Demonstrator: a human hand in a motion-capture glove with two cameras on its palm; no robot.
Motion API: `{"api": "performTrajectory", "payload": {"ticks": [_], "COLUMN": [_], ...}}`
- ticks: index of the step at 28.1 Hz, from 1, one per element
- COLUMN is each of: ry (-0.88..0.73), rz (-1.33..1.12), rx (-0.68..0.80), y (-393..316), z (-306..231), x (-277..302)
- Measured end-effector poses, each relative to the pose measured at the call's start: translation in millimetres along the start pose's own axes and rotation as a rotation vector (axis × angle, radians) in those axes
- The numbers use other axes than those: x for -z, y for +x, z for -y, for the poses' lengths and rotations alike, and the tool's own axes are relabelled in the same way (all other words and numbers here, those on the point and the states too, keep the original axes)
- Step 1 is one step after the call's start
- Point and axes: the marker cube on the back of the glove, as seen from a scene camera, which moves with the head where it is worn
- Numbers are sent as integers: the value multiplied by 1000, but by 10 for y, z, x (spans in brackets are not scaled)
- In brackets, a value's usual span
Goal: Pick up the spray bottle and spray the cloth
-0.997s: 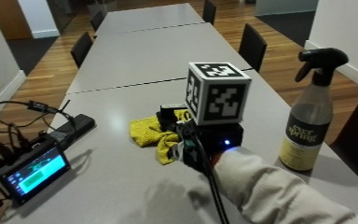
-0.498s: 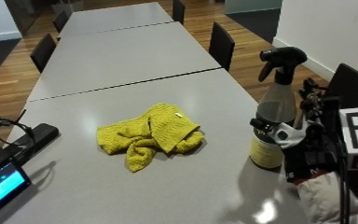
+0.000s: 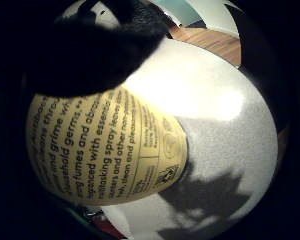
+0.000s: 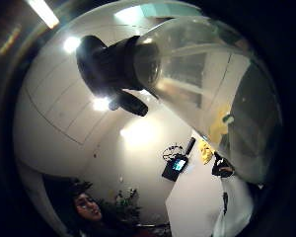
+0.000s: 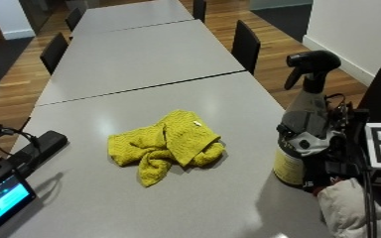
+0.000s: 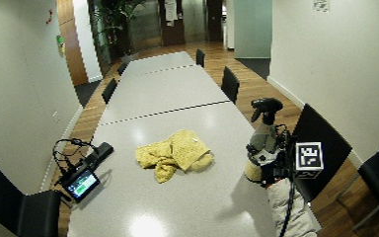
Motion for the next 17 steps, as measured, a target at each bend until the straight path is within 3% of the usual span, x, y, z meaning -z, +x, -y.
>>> {"api": "performTrajectory", "payload": {"ticks": [8, 17], "ry": [10, -194], "rz": [-62, -882], "rx": [66, 277], "y": [-75, -285], "z": [114, 487], "x": [92, 145]}}
